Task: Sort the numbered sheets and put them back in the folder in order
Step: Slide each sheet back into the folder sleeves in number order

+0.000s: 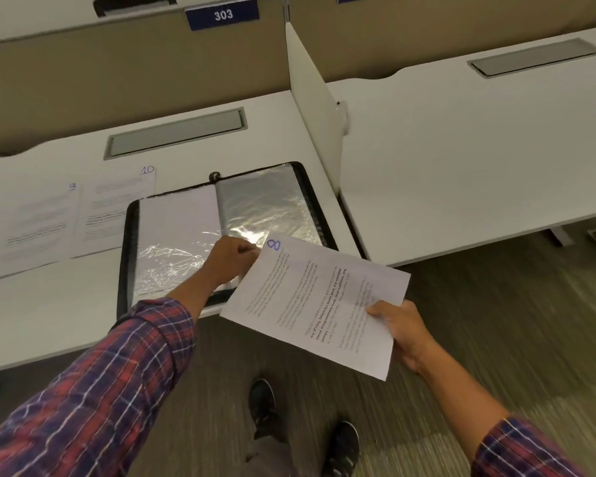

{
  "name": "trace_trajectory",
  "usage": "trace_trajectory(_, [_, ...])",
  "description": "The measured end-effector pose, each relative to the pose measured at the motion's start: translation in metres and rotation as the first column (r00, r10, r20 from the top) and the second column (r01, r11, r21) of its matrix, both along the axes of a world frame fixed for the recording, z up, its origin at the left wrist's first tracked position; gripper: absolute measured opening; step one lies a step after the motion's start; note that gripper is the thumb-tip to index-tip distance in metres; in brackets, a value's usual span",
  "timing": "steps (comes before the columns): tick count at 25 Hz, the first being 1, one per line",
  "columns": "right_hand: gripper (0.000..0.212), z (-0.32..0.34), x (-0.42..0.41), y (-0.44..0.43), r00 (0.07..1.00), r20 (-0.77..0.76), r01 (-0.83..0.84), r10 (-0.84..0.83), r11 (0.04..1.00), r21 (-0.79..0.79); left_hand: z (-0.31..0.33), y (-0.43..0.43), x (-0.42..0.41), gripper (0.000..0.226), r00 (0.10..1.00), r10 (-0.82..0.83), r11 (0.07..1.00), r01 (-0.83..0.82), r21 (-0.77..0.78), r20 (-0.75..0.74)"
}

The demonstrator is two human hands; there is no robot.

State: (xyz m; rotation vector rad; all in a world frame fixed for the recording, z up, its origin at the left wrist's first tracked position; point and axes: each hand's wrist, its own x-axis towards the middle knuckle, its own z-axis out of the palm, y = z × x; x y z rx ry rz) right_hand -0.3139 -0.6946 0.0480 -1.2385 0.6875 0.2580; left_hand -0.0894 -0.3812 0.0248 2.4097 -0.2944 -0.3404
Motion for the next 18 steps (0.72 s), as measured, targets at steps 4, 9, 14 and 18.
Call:
trace_trajectory(4, [0.023,0.000,0.001,0.002,0.999,-0.025,-0.045,0.043,0.998,-0.046,0.002,-0.006,-0.001,0.031,1.000,0.027,0.999,-0.027,0.025,-0.008])
trace_trajectory(9, [0.021,0.005,-0.004,0.003,1.000,-0.028,-0.007,0.005,0.998,-0.059,0.006,-0.014,-0.012,0.030,0.998,0.014,0.998,-0.019,0.066,0.069])
trace_trajectory(14, [0.022,0.014,-0.010,0.008,0.999,-0.013,-0.038,0.037,0.998,-0.049,0.010,-0.024,-0.025,0.018,0.976,-0.038,0.993,0.012,0.121,0.214])
trace_trajectory(18, [0.021,0.020,-0.012,0.014,0.995,0.007,-0.095,0.096,0.993,-0.074,0.011,-0.028,-0.028,0.031,0.964,-0.110,0.978,0.061,0.201,0.244])
